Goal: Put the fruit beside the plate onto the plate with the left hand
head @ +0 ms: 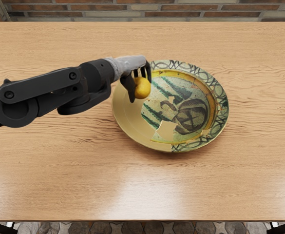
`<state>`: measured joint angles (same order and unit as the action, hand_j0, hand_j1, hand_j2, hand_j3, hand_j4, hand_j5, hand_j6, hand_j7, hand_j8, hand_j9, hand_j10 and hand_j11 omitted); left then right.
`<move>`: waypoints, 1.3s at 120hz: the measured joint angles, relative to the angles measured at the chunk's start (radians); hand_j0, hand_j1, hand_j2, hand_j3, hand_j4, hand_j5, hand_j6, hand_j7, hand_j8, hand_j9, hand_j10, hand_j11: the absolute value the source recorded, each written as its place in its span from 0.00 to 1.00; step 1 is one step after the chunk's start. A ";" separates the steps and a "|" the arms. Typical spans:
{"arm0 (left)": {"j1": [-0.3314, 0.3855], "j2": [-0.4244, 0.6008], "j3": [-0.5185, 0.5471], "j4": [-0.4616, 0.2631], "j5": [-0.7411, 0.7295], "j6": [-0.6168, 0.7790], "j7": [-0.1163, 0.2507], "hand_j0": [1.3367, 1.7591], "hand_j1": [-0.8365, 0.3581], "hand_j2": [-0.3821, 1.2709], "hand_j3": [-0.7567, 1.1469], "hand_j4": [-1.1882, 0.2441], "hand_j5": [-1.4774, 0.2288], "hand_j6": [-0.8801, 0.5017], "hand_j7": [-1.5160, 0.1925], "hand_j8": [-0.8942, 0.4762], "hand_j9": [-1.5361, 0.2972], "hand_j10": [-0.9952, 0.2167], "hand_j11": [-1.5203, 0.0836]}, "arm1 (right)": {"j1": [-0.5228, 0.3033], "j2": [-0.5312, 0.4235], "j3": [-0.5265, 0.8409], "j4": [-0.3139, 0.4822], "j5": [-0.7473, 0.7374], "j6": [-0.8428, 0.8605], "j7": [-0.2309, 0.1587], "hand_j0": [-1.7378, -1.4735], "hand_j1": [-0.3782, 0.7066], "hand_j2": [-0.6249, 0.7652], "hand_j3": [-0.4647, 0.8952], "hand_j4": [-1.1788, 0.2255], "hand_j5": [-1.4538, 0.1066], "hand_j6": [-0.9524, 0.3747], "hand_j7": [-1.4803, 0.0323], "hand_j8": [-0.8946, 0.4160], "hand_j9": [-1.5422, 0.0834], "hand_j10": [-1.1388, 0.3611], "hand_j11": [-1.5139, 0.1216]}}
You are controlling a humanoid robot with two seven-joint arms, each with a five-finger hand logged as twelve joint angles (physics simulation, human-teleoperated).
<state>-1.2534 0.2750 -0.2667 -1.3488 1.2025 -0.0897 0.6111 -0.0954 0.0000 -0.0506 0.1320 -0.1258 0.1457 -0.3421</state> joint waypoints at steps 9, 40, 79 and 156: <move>0.004 -0.034 0.006 0.033 0.003 0.000 0.000 0.76 0.44 0.60 0.40 0.39 0.37 0.27 0.40 0.22 0.38 0.30 0.43 | 0.000 0.000 0.000 0.000 0.000 0.000 0.000 0.30 0.03 0.45 0.34 0.84 0.93 0.72 0.98 0.68 0.95 0.76 0.93; 0.003 -0.097 0.034 0.122 0.011 0.001 0.000 0.76 0.49 0.54 0.40 0.38 0.37 0.26 0.40 0.21 0.38 0.30 0.43 | 0.000 0.000 0.000 0.000 0.000 0.000 0.000 0.30 0.03 0.45 0.34 0.84 0.93 0.72 0.98 0.68 0.95 0.76 0.93; 0.008 -0.161 0.072 0.180 0.015 0.001 0.000 0.76 0.51 0.50 0.40 0.37 0.37 0.25 0.40 0.20 0.38 0.29 0.43 | 0.000 0.000 0.000 0.000 0.000 0.000 0.000 0.30 0.03 0.45 0.34 0.84 0.93 0.72 0.98 0.68 0.95 0.76 0.93; -0.050 -0.171 0.109 0.151 0.008 0.009 0.000 0.76 0.69 0.31 0.40 0.59 0.61 0.41 0.64 0.41 0.60 0.55 0.68 | -0.002 0.000 0.000 0.000 0.000 0.000 0.000 0.30 0.03 0.45 0.34 0.84 0.93 0.72 0.98 0.68 0.95 0.76 0.93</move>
<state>-1.3033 0.1035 -0.1579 -1.1978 1.2105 -0.0807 0.6109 -0.0973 0.0000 -0.0506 0.1319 -0.1258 0.1457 -0.3421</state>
